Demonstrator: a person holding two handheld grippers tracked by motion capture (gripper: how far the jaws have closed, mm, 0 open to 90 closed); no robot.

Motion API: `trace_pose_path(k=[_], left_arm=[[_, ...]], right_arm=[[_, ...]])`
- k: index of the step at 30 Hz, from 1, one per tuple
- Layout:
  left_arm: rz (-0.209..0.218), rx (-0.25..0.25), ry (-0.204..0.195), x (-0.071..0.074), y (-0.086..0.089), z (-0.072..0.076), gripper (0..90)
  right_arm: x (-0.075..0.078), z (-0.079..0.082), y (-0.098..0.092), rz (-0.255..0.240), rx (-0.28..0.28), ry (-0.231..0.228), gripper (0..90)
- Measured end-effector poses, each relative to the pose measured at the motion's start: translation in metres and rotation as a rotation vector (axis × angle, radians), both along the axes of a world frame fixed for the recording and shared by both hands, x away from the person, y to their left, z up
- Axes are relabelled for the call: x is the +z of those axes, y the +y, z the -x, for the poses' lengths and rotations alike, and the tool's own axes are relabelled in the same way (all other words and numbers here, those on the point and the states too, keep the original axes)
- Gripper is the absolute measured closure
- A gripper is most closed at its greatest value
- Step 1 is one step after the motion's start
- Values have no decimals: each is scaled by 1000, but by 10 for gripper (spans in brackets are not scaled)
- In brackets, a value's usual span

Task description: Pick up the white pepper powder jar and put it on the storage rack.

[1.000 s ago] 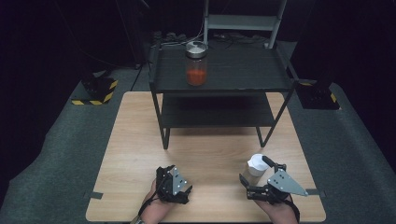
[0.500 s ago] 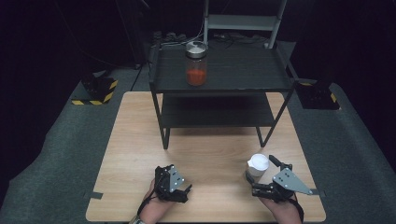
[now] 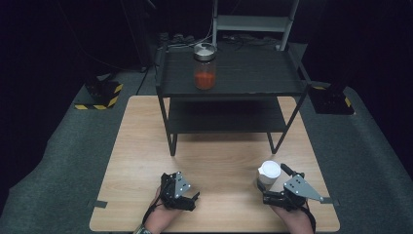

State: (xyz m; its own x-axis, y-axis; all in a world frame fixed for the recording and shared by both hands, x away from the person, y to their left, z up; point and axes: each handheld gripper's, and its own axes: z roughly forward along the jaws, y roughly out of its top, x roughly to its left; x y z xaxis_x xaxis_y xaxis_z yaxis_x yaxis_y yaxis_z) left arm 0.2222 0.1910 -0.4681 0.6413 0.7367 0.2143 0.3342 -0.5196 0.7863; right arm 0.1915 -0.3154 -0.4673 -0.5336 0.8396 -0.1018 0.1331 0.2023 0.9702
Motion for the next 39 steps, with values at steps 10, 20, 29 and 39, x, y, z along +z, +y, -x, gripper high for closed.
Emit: trace_pose_path(k=[10, 20, 29, 39], left_arm=[[-4, -3, 1, 0, -1, 0, 10], [-9, -9, 0, 0, -1, 0, 10], [-9, -6, -1, 0, -1, 0, 11], [-9, -7, 1, 0, -1, 0, 11]], right_arm=[[-10, -5, 1, -10, -5, 33, 0], [-19, -12, -1, -16, -5, 65, 13], [-24, -15, -6, -39, 4, 85, 118], [-26, -16, -8, -75, 12, 93, 225]])
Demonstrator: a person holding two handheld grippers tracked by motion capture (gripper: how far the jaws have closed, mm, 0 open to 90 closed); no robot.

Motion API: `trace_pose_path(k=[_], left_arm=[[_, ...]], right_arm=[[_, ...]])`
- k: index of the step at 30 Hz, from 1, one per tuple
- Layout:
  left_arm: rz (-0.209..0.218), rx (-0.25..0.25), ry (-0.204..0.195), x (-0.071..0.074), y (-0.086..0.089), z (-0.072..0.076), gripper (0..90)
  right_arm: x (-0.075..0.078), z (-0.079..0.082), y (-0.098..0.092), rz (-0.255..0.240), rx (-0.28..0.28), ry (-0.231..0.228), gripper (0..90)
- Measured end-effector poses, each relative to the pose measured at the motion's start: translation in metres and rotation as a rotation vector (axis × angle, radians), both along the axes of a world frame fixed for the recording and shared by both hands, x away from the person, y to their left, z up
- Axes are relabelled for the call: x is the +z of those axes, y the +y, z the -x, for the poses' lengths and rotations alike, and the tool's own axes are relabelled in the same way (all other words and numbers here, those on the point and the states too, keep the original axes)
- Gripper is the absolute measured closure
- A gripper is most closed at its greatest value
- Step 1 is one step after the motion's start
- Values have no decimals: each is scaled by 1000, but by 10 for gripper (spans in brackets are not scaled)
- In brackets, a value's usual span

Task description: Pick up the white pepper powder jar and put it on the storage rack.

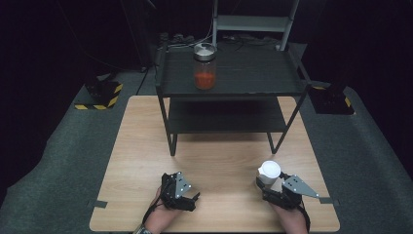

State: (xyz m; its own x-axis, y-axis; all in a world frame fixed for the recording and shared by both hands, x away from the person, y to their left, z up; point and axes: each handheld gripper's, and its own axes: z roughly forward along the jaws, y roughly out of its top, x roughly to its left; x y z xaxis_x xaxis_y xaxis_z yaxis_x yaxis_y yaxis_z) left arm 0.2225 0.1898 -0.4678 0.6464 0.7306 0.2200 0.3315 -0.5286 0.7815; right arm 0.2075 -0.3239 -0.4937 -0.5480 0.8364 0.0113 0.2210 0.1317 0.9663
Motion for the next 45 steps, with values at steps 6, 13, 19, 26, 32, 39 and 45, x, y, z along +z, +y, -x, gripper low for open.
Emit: trace_pose_path(k=[6, 13, 19, 26, 32, 39, 45], left_arm=[[1, 0, 0, 0, 0, 0, 11], [-2, 1, -1, 0, 0, 0, 12], [-1, 1, 0, 0, 0, 0, 12], [2, 1, 0, 0, 0, 0, 12], [2, 1, 0, 0, 0, 0, 11], [8, 1, 4, 0, 1, -1, 12], [9, 0, 2, 0, 2, 0, 12]], right_arm=[[-1, 1, 0, -7, -11, -1, 260], [-2, 1, 0, -14, -18, -5, 287], [-2, 2, 1, -1, -19, -16, 294], [2, 2, 3, 14, -22, -14, 298], [3, 5, 2, 5, -31, -29, 298], [13, 12, 0, 0, -27, -80, 299], [26, 18, -1, -28, -9, -113, 299]])
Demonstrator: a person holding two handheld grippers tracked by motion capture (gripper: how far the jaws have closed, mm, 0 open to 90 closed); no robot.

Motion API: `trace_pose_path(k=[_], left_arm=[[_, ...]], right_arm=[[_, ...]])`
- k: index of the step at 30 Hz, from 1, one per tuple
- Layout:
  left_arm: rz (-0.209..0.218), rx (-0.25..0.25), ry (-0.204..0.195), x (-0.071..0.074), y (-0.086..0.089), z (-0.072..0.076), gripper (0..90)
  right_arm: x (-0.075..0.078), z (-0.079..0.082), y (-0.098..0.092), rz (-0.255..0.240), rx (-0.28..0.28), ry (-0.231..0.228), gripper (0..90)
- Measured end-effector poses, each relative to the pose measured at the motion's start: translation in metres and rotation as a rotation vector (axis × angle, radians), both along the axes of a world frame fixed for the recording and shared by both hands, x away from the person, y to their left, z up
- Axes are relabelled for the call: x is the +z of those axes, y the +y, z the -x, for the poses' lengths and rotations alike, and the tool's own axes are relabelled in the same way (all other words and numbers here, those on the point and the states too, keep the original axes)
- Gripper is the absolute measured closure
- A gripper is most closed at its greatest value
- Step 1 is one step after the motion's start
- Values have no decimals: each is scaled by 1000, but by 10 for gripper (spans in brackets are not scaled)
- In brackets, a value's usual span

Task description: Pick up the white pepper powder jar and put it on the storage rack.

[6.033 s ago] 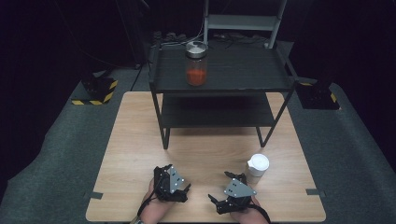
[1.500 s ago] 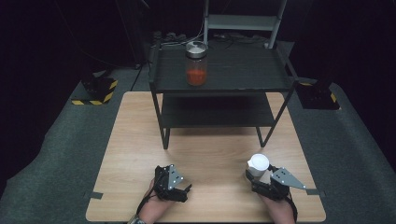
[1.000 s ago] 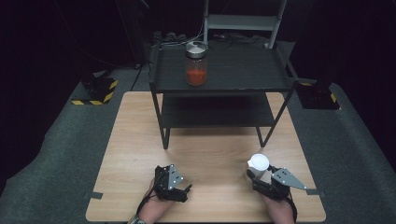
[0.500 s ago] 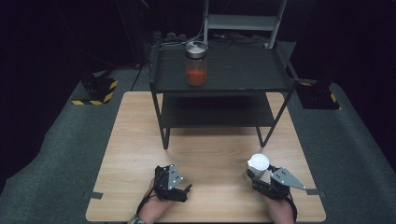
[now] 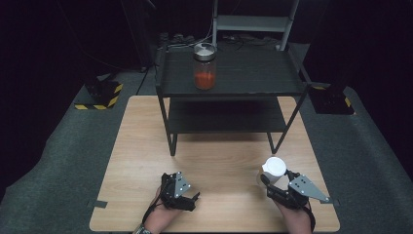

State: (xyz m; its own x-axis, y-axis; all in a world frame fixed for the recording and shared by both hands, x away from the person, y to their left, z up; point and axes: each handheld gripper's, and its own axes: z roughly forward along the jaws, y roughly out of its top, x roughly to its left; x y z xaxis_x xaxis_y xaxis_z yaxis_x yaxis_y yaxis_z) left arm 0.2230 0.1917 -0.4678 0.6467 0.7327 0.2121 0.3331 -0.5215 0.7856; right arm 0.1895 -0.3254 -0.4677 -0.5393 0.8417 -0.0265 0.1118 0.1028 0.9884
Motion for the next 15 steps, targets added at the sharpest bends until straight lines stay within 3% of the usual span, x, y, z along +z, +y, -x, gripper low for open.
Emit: trace_pose_path(k=[3, 15], left_arm=[[-7, -4, -3, 0, -1, 0, 12], [12, 1, 1, 0, 2, 1, 12]], right_arm=[[6, 0, -2, -28, 12, -2, 299], [36, -5, 0, -49, 54, -37, 296]])
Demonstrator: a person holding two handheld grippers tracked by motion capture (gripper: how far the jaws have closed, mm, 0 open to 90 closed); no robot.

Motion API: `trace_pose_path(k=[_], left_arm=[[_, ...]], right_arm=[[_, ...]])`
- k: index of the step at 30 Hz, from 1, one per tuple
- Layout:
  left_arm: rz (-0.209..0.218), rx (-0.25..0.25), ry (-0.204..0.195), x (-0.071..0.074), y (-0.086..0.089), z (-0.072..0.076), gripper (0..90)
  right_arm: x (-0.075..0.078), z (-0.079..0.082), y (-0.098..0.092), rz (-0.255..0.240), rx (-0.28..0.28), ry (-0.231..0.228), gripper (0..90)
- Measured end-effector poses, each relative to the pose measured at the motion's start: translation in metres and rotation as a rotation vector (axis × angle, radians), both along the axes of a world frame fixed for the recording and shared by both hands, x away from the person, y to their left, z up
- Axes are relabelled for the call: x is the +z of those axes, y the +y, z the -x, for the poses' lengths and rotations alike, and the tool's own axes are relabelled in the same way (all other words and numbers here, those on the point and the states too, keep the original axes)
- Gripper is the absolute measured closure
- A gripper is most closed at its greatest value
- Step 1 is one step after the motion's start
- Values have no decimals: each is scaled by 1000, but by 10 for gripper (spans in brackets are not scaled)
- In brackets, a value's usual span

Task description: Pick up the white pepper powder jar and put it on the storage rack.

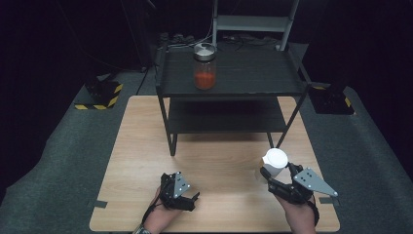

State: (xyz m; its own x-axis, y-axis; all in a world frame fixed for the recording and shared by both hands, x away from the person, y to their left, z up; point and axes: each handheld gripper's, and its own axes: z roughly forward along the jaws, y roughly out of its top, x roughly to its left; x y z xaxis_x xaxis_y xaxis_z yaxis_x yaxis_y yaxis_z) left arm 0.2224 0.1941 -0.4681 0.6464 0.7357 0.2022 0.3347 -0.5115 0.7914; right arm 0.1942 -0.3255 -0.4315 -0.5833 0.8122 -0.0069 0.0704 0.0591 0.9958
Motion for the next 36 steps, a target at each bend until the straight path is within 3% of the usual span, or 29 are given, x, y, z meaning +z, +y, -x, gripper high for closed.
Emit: trace_pose_path(k=[23, 36], left_arm=[[14, -9, 4, 0, 3, -1, 12], [20, -12, 4, -1, 5, -1, 12]], right_arm=[[52, -19, 5, -23, -4, -79, 298], [83, -29, 7, -20, -11, -99, 298]])
